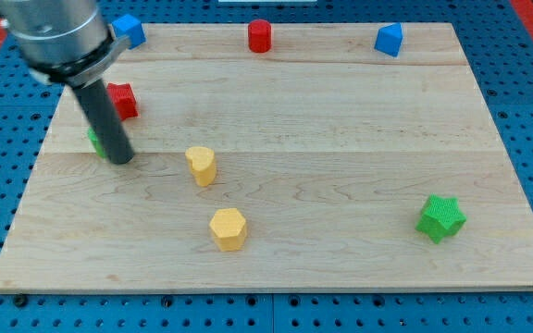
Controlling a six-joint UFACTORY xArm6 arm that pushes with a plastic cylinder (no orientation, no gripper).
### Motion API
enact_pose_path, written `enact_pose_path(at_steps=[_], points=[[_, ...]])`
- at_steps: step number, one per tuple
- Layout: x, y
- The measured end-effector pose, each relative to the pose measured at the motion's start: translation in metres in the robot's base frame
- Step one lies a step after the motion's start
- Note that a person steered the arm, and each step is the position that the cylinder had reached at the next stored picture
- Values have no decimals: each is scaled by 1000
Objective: Move the red circle closer to the red star and green circle
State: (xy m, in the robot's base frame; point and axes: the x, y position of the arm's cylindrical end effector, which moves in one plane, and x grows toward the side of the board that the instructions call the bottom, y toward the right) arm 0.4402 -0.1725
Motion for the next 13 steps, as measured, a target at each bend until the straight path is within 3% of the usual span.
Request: enact_pose_path(at_steps=[1,2,3,4,5,6,8,10,12,13], points=[[-27,5],[-55,107],[-141,175],[-209,195],[-229,221],[-248,186],[-147,61],[-96,65],[-75,120],[-64,87]])
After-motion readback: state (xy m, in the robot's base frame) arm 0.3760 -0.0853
